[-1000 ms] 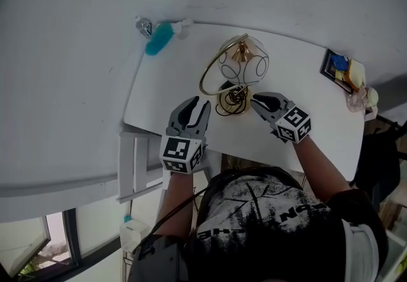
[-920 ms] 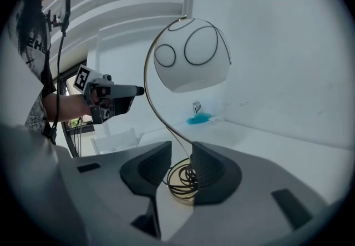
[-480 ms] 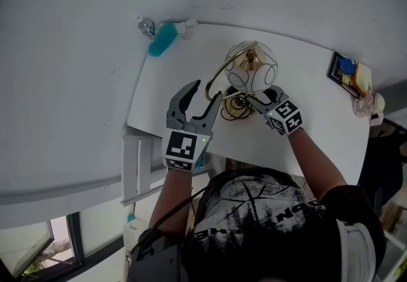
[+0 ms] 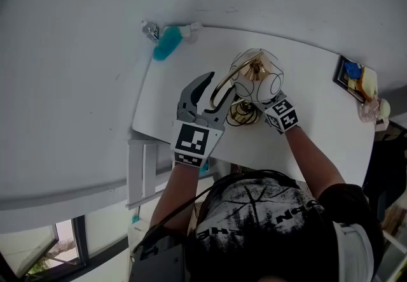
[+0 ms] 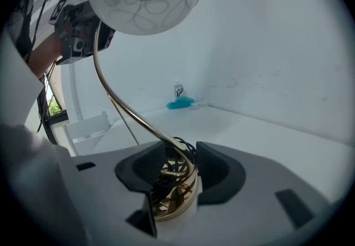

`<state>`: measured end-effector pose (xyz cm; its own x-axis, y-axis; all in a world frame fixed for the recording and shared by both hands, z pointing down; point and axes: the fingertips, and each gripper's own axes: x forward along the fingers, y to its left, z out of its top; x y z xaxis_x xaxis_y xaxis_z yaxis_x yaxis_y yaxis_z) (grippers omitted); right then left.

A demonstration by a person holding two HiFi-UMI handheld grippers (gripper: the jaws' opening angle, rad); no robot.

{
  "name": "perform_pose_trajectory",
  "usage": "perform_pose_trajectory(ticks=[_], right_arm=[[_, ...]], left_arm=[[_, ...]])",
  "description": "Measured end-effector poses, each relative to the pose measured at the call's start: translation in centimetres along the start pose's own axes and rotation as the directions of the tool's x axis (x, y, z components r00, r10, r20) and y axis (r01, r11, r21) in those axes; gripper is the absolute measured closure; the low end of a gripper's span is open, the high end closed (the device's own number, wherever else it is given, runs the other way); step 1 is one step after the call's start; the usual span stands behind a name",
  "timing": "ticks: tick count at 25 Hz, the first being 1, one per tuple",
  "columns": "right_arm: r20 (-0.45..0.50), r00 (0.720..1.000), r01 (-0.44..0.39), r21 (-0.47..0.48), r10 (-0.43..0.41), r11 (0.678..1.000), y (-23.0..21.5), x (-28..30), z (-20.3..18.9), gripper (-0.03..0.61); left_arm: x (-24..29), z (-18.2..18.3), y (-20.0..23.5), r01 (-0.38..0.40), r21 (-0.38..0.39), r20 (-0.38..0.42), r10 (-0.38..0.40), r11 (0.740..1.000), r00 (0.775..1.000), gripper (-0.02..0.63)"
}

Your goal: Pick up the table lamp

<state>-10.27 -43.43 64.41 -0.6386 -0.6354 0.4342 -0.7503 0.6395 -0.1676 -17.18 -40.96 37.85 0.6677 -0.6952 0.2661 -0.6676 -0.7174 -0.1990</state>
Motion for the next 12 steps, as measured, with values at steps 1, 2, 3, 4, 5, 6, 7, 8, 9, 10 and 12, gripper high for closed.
perform_pose_trajectory(ticks=[1,2,3,4,5,6,7,8,9,10,12], right_arm=[[0.0,1.0,0.002,0.014,-0.002,1.0,-0.1,0.2,-0.1,0.395],[0.001,1.0,0.003,0.03,-0.003,1.0,-0.2,0.4,-0.2,0.396],[0.003,1.0,0.004,0.045,-0.004,0.999,-0.3,0.6,-0.2,0.407],[0.006,1.0,0.004,0.058,-0.005,0.998,-0.4,0.8,-0.2,0.422],[0.007,1.0,0.007,0.069,-0.007,0.998,-0.5,1.1,-0.2,0.436],[0.008,1.0,0.011,0.078,-0.012,0.997,-0.6,1.2,-0.3,0.452],[0.01,1.0,0.017,0.088,-0.018,0.996,-0.8,1.3,-0.3,0.463],[0.012,1.0,0.021,0.098,-0.022,0.995,-0.9,1.3,-0.4,0.466],[0.016,1.0,0.022,0.107,-0.024,0.994,-0.9,1.3,-0.4,0.468],[0.019,1.0,0.022,0.114,-0.024,0.993,-0.9,1.2,-0.4,0.469],[0.023,0.999,0.021,0.12,-0.024,0.993,-0.8,1.2,-0.5,0.471]], left_arm=[[0.2,0.1,0.0,0.003,-0.005,0.002,-0.003,1.0,1.0,0.399],[0.3,0.1,0.0,0.003,-0.009,0.003,-0.003,1.0,1.0,0.399],[0.3,0.1,0.1,0.001,-0.014,0.006,-0.001,1.0,1.0,0.399],[0.2,0.2,0.3,-0.002,-0.021,0.012,0.002,1.0,1.0,0.399],[0.2,0.3,0.4,-0.001,-0.034,0.023,0.002,0.999,1.0,0.4],[0.1,0.4,0.6,0.002,-0.053,0.036,0.0,0.999,0.999,0.4],[0.0,0.5,0.7,0.006,-0.071,0.048,-0.003,0.997,0.999,0.406],[0.0,0.7,0.8,0.011,-0.078,0.056,-0.007,0.997,0.998,0.431],[0.0,1.0,0.7,0.017,-0.07,0.064,-0.012,0.997,0.998,0.459],[0.0,1.5,0.5,0.023,-0.052,0.076,-0.019,0.998,0.997,0.479],[0.0,2.6,0.1,0.029,-0.018,0.11,-0.026,0.999,0.994,0.527]])
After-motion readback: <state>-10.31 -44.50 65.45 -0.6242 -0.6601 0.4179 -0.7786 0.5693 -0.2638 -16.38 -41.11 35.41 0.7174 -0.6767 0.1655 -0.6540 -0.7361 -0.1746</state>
